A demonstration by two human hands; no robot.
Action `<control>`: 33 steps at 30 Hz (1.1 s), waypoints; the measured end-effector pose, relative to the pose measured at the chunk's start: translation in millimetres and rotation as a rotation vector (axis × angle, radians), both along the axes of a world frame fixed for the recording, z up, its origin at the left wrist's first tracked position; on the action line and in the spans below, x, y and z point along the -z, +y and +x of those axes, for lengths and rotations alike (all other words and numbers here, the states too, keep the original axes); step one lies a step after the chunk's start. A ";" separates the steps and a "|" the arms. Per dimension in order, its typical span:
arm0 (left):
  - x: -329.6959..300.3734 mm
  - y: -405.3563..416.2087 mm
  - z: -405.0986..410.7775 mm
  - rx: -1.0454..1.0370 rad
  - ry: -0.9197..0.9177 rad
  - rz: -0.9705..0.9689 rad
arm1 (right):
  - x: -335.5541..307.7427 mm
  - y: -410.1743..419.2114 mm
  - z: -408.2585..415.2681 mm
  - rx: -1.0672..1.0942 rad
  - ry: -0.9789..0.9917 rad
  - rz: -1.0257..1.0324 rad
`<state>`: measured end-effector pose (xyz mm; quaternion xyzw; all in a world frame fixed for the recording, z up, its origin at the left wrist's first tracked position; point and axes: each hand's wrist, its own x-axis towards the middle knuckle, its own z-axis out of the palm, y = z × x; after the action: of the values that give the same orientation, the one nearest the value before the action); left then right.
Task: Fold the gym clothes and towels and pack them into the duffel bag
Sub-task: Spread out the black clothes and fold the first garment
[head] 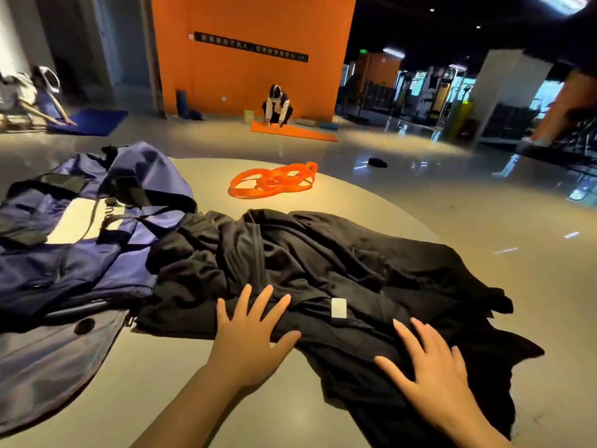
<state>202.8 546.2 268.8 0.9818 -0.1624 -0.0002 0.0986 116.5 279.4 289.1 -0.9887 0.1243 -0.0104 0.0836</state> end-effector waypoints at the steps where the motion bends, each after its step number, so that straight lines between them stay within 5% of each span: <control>1: 0.5 -0.5 0.3 -0.006 -0.005 0.012 | 1.1 0.9 2.3 -0.001 0.010 -0.024; 33: -5.2 -46.7 65.4 -0.408 -0.105 -0.029 | 12.2 -36.6 262.9 -0.333 -0.277 0.181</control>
<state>268.2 499.5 274.0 0.9914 0.0351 0.0732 0.1022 379.5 242.8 276.9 -0.9731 -0.0529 -0.1211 0.1886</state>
